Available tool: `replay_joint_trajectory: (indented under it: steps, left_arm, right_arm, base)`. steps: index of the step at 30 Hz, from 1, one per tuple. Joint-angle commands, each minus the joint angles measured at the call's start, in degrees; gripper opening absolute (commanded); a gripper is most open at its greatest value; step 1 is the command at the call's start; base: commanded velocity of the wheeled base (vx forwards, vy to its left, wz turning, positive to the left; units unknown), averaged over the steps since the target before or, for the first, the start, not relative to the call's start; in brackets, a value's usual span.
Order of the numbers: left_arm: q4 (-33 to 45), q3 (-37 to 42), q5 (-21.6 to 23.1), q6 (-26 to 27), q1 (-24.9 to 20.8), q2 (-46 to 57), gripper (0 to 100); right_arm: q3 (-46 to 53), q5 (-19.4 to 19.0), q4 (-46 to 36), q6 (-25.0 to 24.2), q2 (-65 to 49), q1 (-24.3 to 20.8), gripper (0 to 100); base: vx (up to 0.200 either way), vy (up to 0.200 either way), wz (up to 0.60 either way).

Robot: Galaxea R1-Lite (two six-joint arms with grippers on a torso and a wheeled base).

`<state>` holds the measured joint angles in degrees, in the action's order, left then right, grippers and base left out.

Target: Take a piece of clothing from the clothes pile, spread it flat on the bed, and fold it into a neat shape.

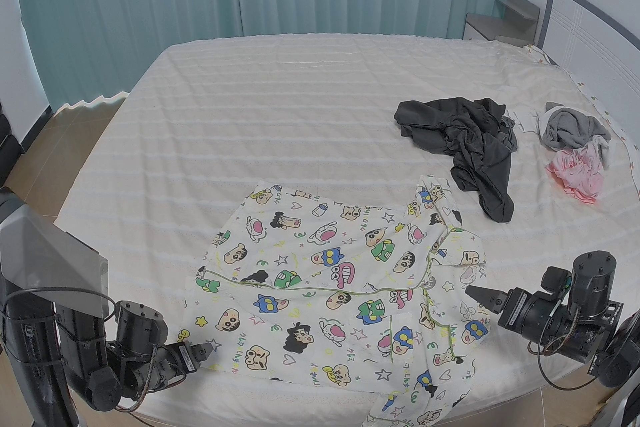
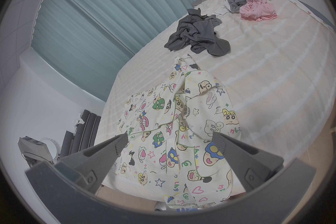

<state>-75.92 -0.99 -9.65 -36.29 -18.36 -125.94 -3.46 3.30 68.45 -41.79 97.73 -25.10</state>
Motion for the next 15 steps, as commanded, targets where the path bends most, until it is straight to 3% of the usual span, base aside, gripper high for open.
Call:
replay_joint_trajectory:
  steps: [1, 15]
  left_arm:
    - [-0.01, 0.64, -0.36, 0.34, 0.43, -0.53, 100]
    - [-9.33, 0.72, 1.83, -0.97, -0.19, -7.13, 100]
  right_arm:
    - [0.03, 0.04, 0.02, -0.05, 0.18, -0.48, 100]
    - [0.03, 0.04, 0.02, -0.05, 0.27, -0.39, 100]
  base:
    - [0.0, 0.0, 0.0]
    - [0.0, 0.0, 0.0]
